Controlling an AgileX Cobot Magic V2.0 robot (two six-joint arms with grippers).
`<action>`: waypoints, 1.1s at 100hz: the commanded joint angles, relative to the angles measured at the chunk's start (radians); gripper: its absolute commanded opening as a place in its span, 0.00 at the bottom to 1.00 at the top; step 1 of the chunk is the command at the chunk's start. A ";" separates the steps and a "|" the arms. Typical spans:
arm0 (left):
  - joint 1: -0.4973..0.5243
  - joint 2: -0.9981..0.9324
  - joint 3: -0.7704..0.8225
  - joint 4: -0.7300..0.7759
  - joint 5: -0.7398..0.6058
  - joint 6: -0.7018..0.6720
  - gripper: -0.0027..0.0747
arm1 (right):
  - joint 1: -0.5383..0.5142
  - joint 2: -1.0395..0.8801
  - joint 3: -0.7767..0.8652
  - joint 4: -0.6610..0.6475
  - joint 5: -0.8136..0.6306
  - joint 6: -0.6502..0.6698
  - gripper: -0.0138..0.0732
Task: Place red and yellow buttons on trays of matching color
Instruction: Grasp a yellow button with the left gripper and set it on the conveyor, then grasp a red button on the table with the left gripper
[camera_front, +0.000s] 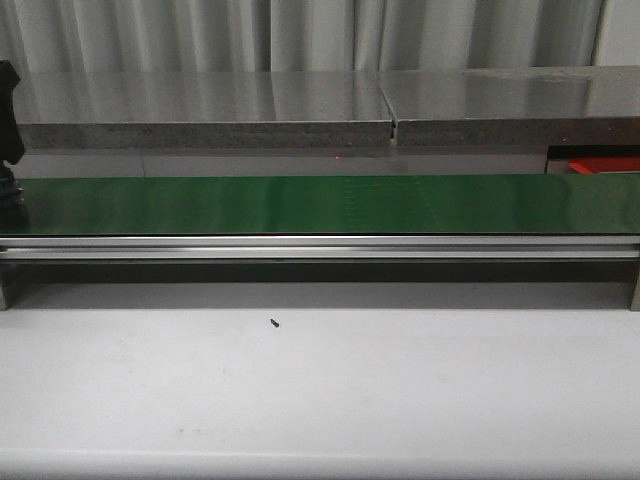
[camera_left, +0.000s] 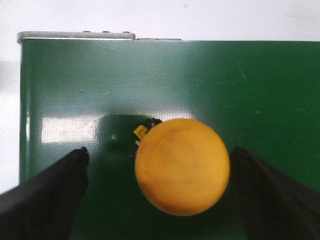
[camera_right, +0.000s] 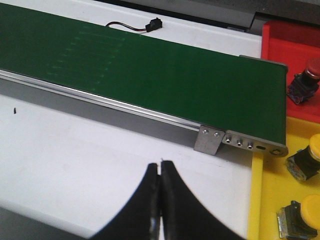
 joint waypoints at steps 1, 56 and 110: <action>-0.004 -0.054 -0.023 -0.017 -0.039 -0.011 0.90 | 0.001 -0.005 -0.023 0.020 -0.057 -0.006 0.05; 0.033 -0.175 -0.110 -0.091 -0.029 0.012 0.89 | 0.001 -0.005 -0.023 0.020 -0.057 -0.006 0.05; 0.398 -0.014 -0.110 -0.109 -0.073 0.012 0.89 | 0.001 -0.005 -0.023 0.020 -0.057 -0.006 0.05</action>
